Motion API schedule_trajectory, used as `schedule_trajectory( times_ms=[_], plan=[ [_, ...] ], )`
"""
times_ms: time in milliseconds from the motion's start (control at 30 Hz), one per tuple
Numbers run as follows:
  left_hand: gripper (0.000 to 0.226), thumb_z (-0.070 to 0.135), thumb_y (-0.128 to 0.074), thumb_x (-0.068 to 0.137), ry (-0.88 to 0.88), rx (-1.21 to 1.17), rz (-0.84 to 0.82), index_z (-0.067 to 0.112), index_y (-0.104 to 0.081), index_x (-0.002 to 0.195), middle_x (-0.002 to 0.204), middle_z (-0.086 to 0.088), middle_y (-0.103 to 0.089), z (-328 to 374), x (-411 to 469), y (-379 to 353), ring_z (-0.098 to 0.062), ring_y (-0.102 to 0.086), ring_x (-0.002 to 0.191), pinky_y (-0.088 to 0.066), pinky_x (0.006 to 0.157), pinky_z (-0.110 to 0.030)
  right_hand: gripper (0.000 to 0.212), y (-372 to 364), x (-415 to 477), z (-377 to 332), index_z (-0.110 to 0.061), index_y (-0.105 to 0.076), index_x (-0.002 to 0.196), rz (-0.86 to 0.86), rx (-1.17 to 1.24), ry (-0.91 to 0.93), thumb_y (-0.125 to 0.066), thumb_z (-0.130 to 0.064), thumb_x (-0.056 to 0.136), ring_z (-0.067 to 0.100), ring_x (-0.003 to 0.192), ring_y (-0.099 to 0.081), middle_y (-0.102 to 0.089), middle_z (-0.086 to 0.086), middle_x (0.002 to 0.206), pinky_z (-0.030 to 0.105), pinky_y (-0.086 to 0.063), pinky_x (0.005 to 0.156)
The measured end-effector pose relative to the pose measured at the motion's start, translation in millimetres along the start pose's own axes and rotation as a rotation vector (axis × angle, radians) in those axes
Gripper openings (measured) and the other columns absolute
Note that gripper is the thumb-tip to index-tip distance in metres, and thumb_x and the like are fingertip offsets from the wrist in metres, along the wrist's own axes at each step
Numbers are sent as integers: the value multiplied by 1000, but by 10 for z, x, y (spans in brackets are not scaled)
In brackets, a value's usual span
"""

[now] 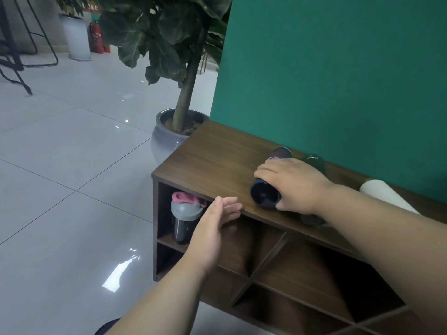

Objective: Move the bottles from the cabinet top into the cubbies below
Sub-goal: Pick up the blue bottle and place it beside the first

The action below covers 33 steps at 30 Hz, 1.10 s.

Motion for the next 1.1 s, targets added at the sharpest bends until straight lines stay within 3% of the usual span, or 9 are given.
schedule_trajectory(
  times_ms=[67, 200, 333, 433, 500, 567, 733, 967, 1100],
  plan=[
    [51, 45, -24, 106, -17, -17, 24, 22, -68, 120, 125, -3, -73, 35, -23, 36, -17, -65, 120, -50, 104, -44, 66, 182, -84, -77, -31, -54, 127, 137, 188, -88, -78, -36, 66, 18, 123, -57, -61, -10, 131, 37, -49, 96],
    [56, 50, -22, 105, 10, -51, 88, 22, -66, 125, 133, -4, -67, 127, -119, 98, -18, -62, 124, -50, 104, -43, 73, 581, -366, -368, -40, -50, 127, 378, 575, -219, -81, -38, 61, 11, 117, -57, -58, -17, 130, 34, -50, 92],
    [54, 50, -27, 106, 53, -27, 163, 21, -64, 132, 133, -3, -67, 172, -248, 166, -20, -62, 123, -48, 107, -49, 66, 856, -713, -694, -49, -48, 116, 551, 906, -266, -84, -38, 62, -4, 102, -56, -59, -27, 112, 7, -42, 83],
    [45, 49, -42, 101, 174, 17, 167, 22, -71, 122, 117, -2, -75, 90, -307, 215, -20, -70, 106, -55, 83, -38, 61, 734, -947, -891, -56, -48, 105, 561, 1091, -339, -84, -36, 60, -13, 102, -57, -62, -33, 105, 0, -39, 79],
    [42, 46, -50, 94, 268, 112, 91, 15, -73, 111, 95, -4, -76, -31, -338, 215, -16, -71, 79, -50, 64, -31, 59, 514, -1056, -1004, -57, -51, 102, 548, 1153, -380, -83, -35, 57, -13, 102, -60, -62, -36, 109, 2, -41, 79],
    [34, 42, -54, 92, 379, 181, 41, 13, -72, 99, 73, -1, -72, -182, -367, 194, -13, -68, 58, -50, 60, -28, 59, 215, -1101, -1104, -56, -54, 101, 496, 1190, -443, -86, -32, 57, -12, 101, -61, -61, -39, 109, 4, -44, 79],
    [33, 42, -58, 90, 612, 218, -58, 15, -77, 87, 71, -7, -74, -509, -231, 114, -25, -71, 67, -58, 66, -35, 55, -553, -986, -1262, -50, -55, 103, 313, 1286, -646, -87, -27, 65, -10, 98, -62, -68, -27, 100, 15, -47, 79],
    [30, 28, -53, 97, 690, 84, 140, 13, -65, 74, 51, -2, -60, -862, 109, 121, -17, -55, 54, -43, 45, -22, 70, -1278, -598, -1304, -33, -52, 133, 228, 1318, -909, -86, -35, 72, 16, 117, -62, -61, -16, 115, 39, -55, 96],
    [29, 34, -55, 97, 683, -57, 246, 9, -70, 99, 79, -8, -68, -1037, 313, 166, -20, -66, 73, -48, 56, -29, 74, -1430, -379, -1242, -29, -50, 139, 251, 1388, -985, -86, -34, 74, 19, 123, -60, -63, -7, 131, 35, -51, 98]
  ],
)
Point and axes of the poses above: each hand's wrist, its own x-axis towards the middle knuckle, its own y-axis out of the back of the hand, z = x × y, the point moved 4 cm from there along x, towards the middle knuckle
